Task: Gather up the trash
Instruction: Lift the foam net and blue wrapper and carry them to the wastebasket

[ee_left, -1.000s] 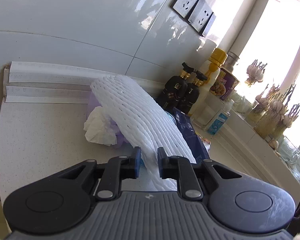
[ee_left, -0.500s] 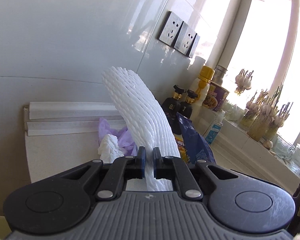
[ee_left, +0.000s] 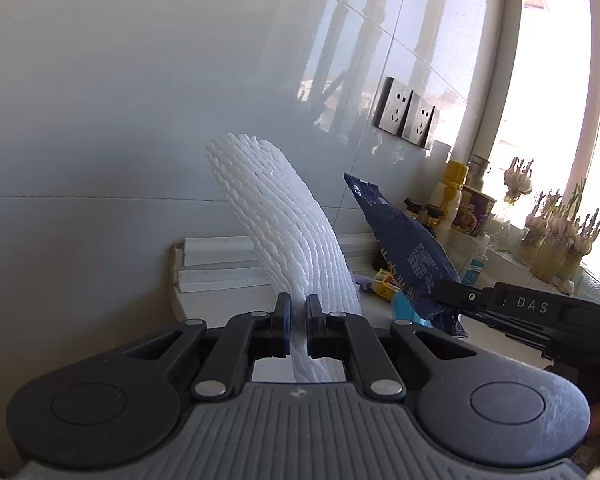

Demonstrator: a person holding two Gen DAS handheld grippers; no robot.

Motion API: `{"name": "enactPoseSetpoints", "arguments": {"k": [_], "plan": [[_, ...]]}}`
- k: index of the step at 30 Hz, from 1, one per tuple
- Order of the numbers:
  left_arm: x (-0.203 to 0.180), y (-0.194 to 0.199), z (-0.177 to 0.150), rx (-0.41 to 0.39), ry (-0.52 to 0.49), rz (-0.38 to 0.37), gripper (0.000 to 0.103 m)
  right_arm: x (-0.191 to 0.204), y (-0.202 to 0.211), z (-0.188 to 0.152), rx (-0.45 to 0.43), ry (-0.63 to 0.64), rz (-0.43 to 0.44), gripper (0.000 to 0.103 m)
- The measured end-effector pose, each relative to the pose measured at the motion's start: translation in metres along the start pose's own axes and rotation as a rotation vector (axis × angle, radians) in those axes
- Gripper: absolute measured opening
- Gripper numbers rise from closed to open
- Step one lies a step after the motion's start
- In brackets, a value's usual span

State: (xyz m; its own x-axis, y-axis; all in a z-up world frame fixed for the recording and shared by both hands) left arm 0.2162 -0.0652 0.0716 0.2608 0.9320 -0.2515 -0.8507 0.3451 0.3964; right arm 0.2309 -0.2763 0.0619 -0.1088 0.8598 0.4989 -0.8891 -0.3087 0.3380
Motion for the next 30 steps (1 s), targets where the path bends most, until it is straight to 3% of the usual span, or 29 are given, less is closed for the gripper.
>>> {"name": "enactPoseSetpoints", "arguments": {"k": [8, 16, 21, 30], "plan": [[0.046, 0.045, -0.015, -0.024, -0.014, 0.091, 0.006, 0.063, -0.003, -0.018, 0.099, 0.125, 0.112, 0.02], [0.099, 0.068, -0.048, 0.006, 0.065, 0.178, 0.006, 0.107, -0.02, -0.055, 0.292, 0.177, 0.275, 0.02], [0.126, 0.07, -0.072, 0.045, 0.138, 0.221, 0.006, 0.124, -0.039, -0.087, 0.423, 0.243, 0.268, 0.02], [0.161, 0.054, -0.12, 0.185, 0.236, 0.298, 0.006, 0.15, -0.068, -0.163, 0.641, 0.436, 0.195, 0.02]]}}
Point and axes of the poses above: each gripper's, at about its wrist camera, not at the fingertips, and y roughly against the way its jaws point, x to its left, z to its top, the point moved 5 cm from there along -y, roughly the way its jaws point, and after that the axes turned 2 degrees about x, right-handed, at the moved point
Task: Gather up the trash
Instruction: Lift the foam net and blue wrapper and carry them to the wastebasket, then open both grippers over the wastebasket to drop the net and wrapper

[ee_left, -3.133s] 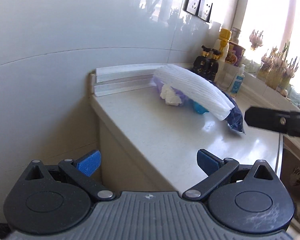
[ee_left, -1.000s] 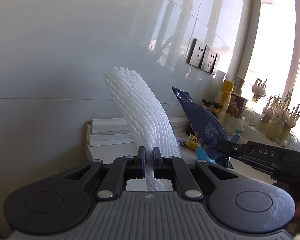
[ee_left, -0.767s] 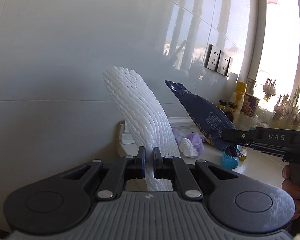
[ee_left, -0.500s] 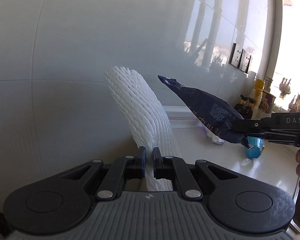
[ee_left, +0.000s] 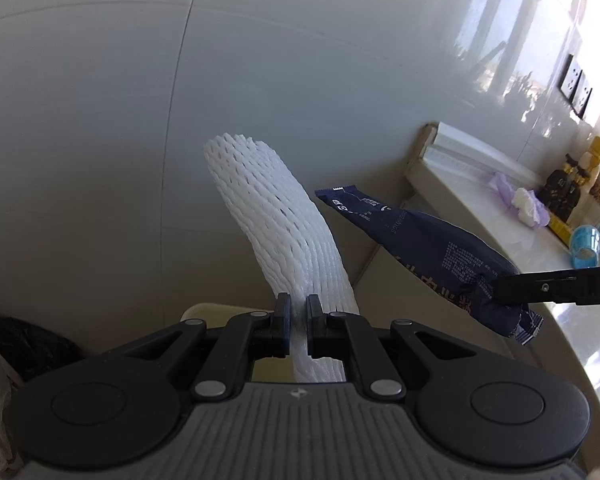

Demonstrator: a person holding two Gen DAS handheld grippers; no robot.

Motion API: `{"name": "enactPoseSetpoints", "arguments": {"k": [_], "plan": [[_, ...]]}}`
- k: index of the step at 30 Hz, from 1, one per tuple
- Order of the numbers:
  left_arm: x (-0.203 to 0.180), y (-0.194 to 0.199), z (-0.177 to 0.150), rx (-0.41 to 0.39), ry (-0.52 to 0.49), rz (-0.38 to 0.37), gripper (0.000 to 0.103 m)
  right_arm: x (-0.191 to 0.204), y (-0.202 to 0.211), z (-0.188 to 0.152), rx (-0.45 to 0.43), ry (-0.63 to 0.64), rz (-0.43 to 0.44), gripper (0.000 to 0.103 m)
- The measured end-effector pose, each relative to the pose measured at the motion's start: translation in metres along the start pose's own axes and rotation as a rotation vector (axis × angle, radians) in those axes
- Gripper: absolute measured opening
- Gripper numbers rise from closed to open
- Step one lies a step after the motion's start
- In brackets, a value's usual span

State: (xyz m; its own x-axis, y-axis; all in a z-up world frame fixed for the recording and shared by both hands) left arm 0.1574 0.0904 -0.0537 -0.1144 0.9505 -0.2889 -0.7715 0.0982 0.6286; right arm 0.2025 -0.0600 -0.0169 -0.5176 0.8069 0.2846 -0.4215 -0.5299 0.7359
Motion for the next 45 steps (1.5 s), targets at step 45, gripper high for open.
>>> {"name": "enactPoseSetpoints", "arguments": {"k": [45], "plan": [[0.058, -0.117, -0.072, 0.479, 0.03, 0.169, 0.007, 0.037, -0.114, -0.065, 0.406, 0.06, -0.073, 0.021]]}}
Point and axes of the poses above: each gripper's, at about its wrist camera, not at the fingertips, and y roughly against the way its jaws point, x to its left, z to its top, the point moved 5 cm from there along -y, roughly the way its jaws point, and after that the axes turned 2 degrees about x, right-handed, at the moved point
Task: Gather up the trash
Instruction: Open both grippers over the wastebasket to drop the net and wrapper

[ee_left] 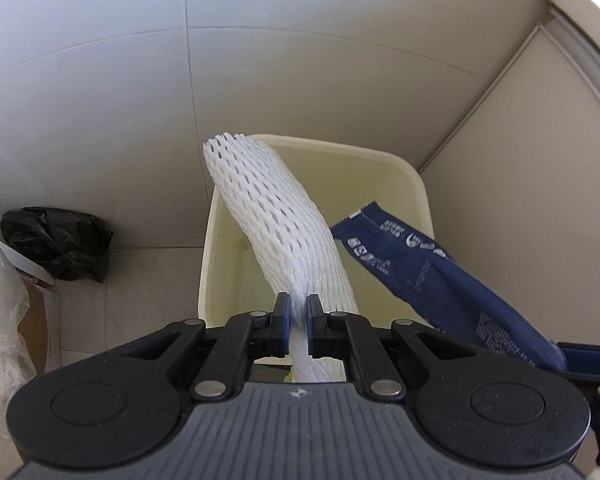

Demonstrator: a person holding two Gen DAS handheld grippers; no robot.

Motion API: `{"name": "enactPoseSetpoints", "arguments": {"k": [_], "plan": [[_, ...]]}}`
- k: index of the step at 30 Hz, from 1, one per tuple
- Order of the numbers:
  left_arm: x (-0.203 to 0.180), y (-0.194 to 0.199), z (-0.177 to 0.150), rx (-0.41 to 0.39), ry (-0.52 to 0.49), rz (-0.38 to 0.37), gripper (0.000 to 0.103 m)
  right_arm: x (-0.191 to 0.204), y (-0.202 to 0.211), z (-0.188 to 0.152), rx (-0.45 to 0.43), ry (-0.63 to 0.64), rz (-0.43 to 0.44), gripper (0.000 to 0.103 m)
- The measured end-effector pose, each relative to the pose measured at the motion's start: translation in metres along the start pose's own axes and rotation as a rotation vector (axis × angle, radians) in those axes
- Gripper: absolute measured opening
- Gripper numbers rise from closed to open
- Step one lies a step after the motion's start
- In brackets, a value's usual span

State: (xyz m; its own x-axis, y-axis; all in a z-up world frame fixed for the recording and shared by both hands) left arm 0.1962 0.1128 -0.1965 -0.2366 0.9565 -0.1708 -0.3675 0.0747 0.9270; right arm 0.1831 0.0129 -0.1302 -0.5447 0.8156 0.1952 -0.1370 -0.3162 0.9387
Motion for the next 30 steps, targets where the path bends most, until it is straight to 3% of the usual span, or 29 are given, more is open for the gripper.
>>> {"name": "enactPoseSetpoints", "arguments": {"k": [6, 8, 10, 15, 21, 30], "plan": [[0.001, -0.012, 0.003, 0.032, -0.008, 0.011, 0.008, 0.0, 0.0, 0.002, -0.023, -0.028, 0.035, 0.023], [0.001, -0.013, 0.005, 0.011, -0.012, 0.008, 0.014, 0.0, 0.001, 0.003, -0.042, -0.05, 0.047, 0.025], [0.001, -0.011, 0.006, -0.027, -0.023, 0.027, 0.029, 0.0, 0.004, 0.005, -0.05, -0.057, 0.047, 0.034], [-0.001, -0.008, 0.004, -0.054, -0.047, 0.034, 0.036, -0.002, 0.014, 0.006, -0.074, -0.049, 0.013, 0.044], [0.001, -0.006, 0.006, -0.066, -0.04, 0.04, 0.049, 0.0, 0.019, 0.006, -0.077, -0.045, -0.004, 0.048], [-0.003, 0.003, 0.01, -0.091, -0.04, 0.048, 0.056, 0.001, 0.033, 0.005, -0.125, -0.056, 0.007, 0.05]]}}
Point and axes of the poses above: each gripper's, at about its wrist camera, not at the fingertips, and y roughly against the way its jaws point, x to its left, z to its top, the point moved 5 cm from there along -y, roughly the way its jaws point, and after that the axes turned 2 degrees about x, right-handed, at the moved point
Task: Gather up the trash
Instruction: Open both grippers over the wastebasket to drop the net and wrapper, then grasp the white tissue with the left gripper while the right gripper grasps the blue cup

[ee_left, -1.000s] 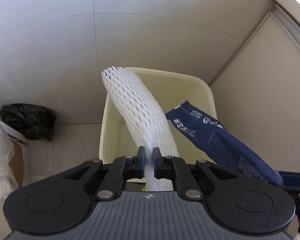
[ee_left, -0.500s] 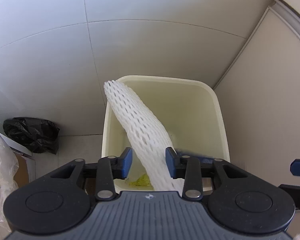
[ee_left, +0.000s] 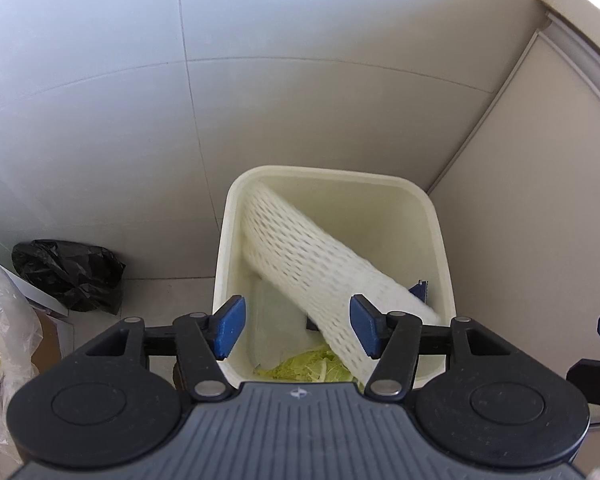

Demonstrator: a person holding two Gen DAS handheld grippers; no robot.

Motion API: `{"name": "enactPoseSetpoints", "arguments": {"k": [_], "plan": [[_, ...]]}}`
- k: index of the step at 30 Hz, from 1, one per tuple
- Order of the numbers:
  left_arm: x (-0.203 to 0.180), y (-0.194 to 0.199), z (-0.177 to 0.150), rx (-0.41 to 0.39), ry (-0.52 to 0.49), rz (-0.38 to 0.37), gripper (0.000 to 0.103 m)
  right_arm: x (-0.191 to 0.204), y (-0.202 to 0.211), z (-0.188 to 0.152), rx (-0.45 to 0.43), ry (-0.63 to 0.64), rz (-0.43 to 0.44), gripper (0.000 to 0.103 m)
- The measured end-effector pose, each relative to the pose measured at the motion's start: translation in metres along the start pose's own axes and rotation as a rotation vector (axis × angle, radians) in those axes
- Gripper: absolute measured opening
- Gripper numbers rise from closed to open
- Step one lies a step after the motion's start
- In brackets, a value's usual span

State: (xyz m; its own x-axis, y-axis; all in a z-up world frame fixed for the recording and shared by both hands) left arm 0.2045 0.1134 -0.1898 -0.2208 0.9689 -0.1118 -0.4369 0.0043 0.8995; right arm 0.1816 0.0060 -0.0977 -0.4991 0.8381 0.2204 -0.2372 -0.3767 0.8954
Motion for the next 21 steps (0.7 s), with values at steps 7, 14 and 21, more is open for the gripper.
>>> {"name": "enactPoseSetpoints", "arguments": {"k": [7, 14, 21], "plan": [[-0.006, 0.02, 0.008, -0.037, -0.025, 0.0, 0.062, 0.002, 0.027, 0.006, -0.067, 0.005, 0.011, 0.054], [-0.02, 0.055, 0.019, -0.111, -0.076, -0.007, 0.075, -0.003, 0.065, 0.012, -0.16, 0.001, -0.007, 0.064], [-0.038, 0.09, 0.036, -0.178, -0.124, -0.014, 0.089, -0.012, 0.104, 0.016, -0.262, 0.0, -0.053, 0.071]]}}
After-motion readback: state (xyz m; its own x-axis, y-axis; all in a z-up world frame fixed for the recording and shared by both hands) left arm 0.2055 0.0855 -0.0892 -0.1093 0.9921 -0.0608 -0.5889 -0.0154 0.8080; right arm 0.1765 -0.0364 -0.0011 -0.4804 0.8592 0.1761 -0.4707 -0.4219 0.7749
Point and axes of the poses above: each gripper's, at about its wrist camera, not at the fingertips, and y roughly against the way its jaws point, x to its left, z to its top, the point moved 5 cm from there along -y, roughly the way its jaws point, and after that the axes turned 2 degrees about x, right-handed, at the moved point
